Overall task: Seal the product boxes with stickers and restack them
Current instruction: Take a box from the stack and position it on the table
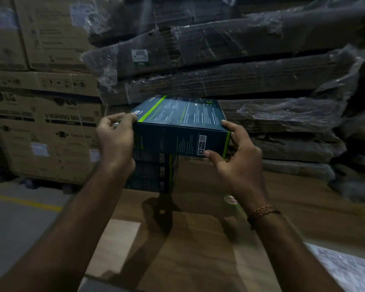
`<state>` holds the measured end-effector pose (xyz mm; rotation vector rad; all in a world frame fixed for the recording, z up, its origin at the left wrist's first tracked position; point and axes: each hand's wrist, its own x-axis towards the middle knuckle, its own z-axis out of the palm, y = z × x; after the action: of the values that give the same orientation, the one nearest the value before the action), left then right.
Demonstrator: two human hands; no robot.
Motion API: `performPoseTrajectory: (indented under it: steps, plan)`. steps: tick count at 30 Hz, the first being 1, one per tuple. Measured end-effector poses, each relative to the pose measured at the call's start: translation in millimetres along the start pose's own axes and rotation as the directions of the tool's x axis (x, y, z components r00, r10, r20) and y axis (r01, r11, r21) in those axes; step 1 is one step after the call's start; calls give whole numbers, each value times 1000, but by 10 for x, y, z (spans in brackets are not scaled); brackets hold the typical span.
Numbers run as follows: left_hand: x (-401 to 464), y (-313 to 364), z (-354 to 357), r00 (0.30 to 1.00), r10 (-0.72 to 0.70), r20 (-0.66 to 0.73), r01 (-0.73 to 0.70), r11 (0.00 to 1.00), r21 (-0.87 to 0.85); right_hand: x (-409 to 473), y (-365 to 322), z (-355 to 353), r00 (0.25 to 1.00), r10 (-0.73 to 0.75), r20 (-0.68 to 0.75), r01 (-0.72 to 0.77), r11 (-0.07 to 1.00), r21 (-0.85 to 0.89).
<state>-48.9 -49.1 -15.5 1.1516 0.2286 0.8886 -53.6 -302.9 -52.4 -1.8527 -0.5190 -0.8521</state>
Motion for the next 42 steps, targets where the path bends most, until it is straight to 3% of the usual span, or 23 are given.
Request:
performPoseTrajectory:
  steps: [9,21,30,36,39,42]
  plan:
    - [-1120,-225,-22,996,78,40,-77,996,-39,-784,53,-755,995,83,-63,-80,996,49]
    - [-2063,-650,-243,992,19,128,-6,995,-103,-1740,169,-1279,971,180,-155,-163,980,118]
    - [-2453,-1187,-541,976,-190,110,184,981,63,-2320,443,-1411,949,311,-56,-311,950,9]
    - [-2459,-1379,-694,978,-2,209,-78,923,377,-2595,634,-1315,937,348,30,-341,930,-136]
    - [-2488,-1437,-722,971,-11,240,-91,907,412,-2577,655,-1319,954,298,36,-282,931,-233]
    - [-2503,-1452,-755,957,-119,265,2,915,404,-2503,648,-1352,963,260,72,-222,915,-336]
